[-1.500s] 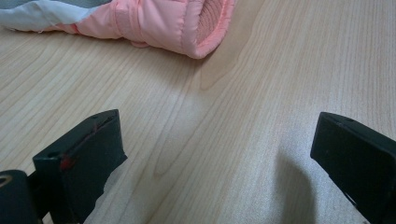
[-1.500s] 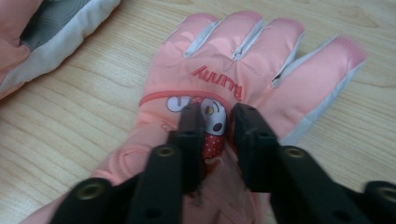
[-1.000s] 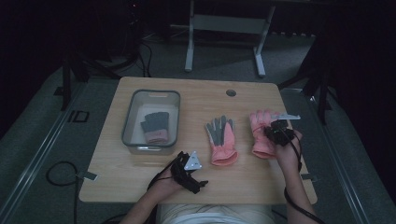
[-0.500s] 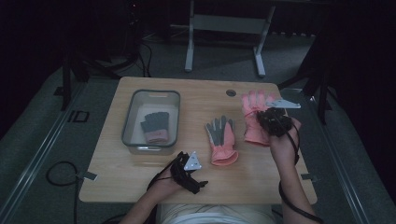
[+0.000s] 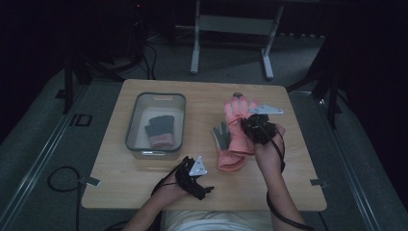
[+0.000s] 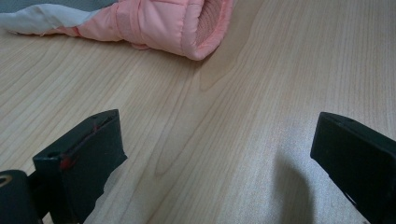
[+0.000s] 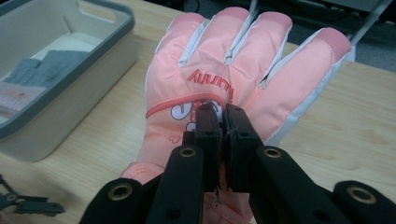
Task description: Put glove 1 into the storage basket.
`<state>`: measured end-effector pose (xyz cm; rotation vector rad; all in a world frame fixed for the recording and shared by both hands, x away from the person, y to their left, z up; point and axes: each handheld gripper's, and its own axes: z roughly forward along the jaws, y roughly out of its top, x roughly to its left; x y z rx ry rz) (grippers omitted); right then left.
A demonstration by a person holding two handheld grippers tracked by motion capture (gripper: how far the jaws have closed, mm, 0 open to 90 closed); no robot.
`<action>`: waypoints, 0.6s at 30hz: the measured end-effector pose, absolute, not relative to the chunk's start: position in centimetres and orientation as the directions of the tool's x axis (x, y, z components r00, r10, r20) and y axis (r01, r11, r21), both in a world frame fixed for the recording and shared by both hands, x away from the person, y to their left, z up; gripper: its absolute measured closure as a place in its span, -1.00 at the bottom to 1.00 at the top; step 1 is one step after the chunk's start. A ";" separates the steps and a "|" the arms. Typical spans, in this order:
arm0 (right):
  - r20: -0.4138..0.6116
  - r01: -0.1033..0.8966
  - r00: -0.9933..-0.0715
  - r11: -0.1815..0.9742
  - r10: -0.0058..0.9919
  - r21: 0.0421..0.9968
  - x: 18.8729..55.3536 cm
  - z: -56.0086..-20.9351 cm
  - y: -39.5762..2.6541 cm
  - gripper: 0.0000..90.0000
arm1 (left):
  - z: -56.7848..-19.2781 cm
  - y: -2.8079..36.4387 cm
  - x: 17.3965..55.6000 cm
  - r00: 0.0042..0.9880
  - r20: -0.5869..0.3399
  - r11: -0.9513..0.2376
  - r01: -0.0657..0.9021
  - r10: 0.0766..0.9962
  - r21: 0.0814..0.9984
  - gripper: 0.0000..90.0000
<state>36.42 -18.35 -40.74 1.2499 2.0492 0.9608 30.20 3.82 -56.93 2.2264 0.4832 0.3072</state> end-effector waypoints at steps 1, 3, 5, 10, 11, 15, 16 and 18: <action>-0.084 0.516 -0.417 0.312 0.905 0.798 36.4 -41.0 -18.0 0.90 | -56.9 3.9 30.2 0.898 0.062 -0.597 0.237 0.436 0.767 -0.95; -0.090 0.523 -0.419 0.322 0.903 0.789 36.4 -41.5 -17.4 0.90 | -56.9 3.9 30.2 0.899 0.062 -0.597 0.236 0.434 0.767 -0.95; -0.099 0.532 -0.411 0.327 0.906 0.781 36.5 -42.0 -17.0 0.90 | -56.9 3.9 30.2 0.899 0.058 -0.593 0.238 0.435 0.769 -0.95; -0.079 0.562 -0.397 0.310 0.915 0.767 37.1 -43.2 -16.8 0.90 | -56.9 3.8 30.1 0.898 0.054 -0.592 0.241 0.436 0.769 -0.96; -0.076 0.568 -0.393 0.306 0.917 0.764 37.3 -43.5 -16.8 0.90 | -56.9 3.8 30.1 0.898 0.053 -0.590 0.241 0.436 0.771 -0.95; -0.054 0.599 -0.386 0.294 0.921 0.745 37.8 -44.6 -16.8 0.91 | -56.9 3.8 30.1 0.898 0.050 -0.587 0.242 0.436 0.773 -0.95; -0.048 0.608 -0.384 0.291 0.922 0.739 37.9 -45.1 -16.8 0.91 | -56.9 3.9 30.1 0.900 0.055 -0.594 0.239 0.433 0.768 -0.95; -0.045 0.624 -0.378 0.290 0.925 0.725 38.4 -46.0 -16.7 0.90 | -56.8 3.8 30.1 0.900 0.054 -0.593 0.239 0.433 0.769 -0.95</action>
